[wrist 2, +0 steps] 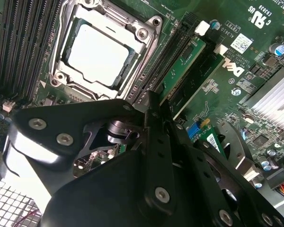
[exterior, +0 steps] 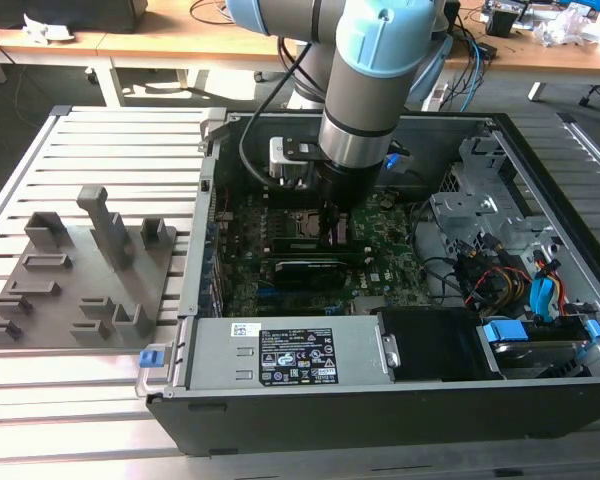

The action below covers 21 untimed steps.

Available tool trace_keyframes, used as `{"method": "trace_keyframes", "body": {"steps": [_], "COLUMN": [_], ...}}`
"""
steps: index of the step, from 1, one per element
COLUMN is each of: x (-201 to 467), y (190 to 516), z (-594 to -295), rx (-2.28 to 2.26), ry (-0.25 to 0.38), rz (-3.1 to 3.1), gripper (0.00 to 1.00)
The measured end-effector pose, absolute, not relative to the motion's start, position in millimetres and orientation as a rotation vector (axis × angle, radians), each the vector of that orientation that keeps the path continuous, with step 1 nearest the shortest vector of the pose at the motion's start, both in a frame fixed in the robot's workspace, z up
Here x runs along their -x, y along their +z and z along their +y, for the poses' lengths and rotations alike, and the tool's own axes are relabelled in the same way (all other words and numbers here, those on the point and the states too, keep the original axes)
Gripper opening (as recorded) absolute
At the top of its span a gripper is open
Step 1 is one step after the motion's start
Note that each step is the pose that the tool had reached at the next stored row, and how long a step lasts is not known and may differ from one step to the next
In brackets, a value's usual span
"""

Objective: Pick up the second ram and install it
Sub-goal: 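Insert the second ram into the second slot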

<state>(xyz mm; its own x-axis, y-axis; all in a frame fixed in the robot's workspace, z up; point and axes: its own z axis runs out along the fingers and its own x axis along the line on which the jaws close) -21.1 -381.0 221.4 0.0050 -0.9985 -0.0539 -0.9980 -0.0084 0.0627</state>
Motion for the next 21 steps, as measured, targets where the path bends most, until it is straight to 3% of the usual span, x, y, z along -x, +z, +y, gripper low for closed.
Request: {"method": "trace_keyframes", "body": {"steps": [16, 18, 21], "x": [21, 21, 21], "y": [213, 213, 237], "z": [-379, -379, -377], "rx": [-2.225, -2.225, -2.223], "ry": [-0.128, -0.128, -0.123], "rz": [-2.204, -2.204, -2.202], "gripper": [0.14, 0.22, 0.22]}}
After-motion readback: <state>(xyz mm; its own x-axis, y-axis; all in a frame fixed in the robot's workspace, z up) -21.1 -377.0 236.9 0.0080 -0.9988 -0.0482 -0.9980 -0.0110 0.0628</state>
